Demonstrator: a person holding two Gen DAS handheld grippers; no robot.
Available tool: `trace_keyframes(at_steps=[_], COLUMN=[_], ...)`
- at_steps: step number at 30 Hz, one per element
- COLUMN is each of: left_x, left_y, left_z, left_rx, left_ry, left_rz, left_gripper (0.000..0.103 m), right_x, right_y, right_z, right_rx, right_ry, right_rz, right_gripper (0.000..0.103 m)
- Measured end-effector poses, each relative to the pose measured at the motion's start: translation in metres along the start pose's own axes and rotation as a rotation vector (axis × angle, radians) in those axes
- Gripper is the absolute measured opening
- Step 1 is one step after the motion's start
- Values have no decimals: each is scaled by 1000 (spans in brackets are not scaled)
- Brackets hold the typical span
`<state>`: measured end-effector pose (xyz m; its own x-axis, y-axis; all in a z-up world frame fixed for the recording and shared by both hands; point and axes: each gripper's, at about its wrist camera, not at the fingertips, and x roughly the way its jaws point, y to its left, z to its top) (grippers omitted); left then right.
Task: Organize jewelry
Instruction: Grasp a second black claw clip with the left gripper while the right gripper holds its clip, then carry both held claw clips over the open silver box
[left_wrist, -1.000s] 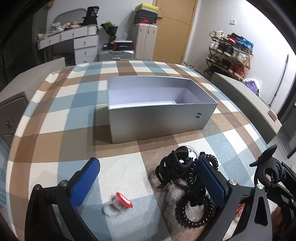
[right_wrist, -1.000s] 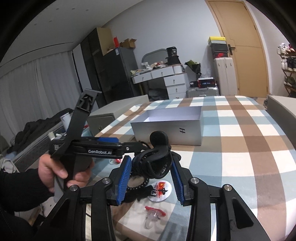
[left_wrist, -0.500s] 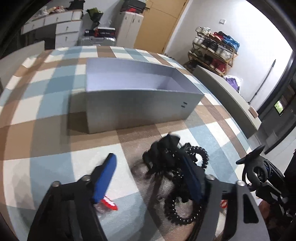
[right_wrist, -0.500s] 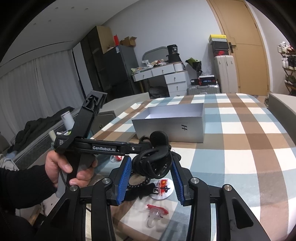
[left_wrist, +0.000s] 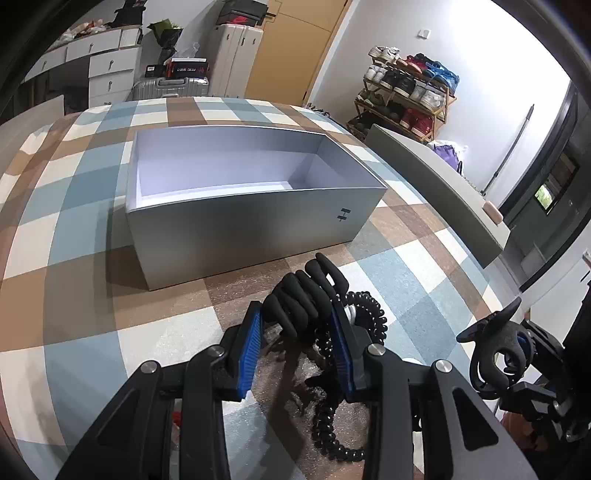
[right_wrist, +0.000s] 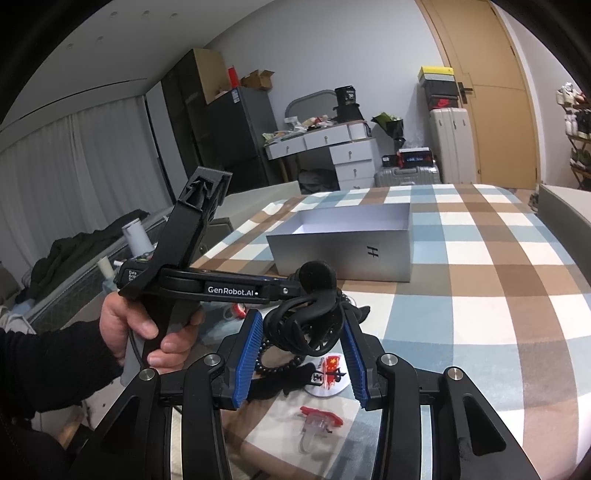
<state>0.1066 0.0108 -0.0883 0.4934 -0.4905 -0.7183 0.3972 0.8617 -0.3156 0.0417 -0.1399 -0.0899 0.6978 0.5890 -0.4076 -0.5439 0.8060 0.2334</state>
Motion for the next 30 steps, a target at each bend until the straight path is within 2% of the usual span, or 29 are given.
trace_keyframes(at_steps=[10,12,17,19,21,25,30], left_x=[-25,-30,-36,-41,-47,-55,-56], left_y=[0,0,6,3,0,-11,-11], left_z=[-7,-8,-11,-11,-10,-10,-4], left_rx=[24,16,-44,-40,-22,60,62], left_ry=[-84,-92,-74,-87,-107,-171,-188], left_rz=[124,120,48,52,84,201,213], left_gripper=[30,30,30,30,30,30,30], right_x=[3,3,5,6,6,7,8], right_y=[-1,0,0,0,0,0,0], right_z=[-1,-1,-1,-1,-1,-1,0], right_rx=[7,8,9,12,17,15,15], right_ry=[5,6,7,9,9,7,3], right_rz=[4,5,8,9,11,11,16], right_gripper=[42,42,42,42,42,42,42])
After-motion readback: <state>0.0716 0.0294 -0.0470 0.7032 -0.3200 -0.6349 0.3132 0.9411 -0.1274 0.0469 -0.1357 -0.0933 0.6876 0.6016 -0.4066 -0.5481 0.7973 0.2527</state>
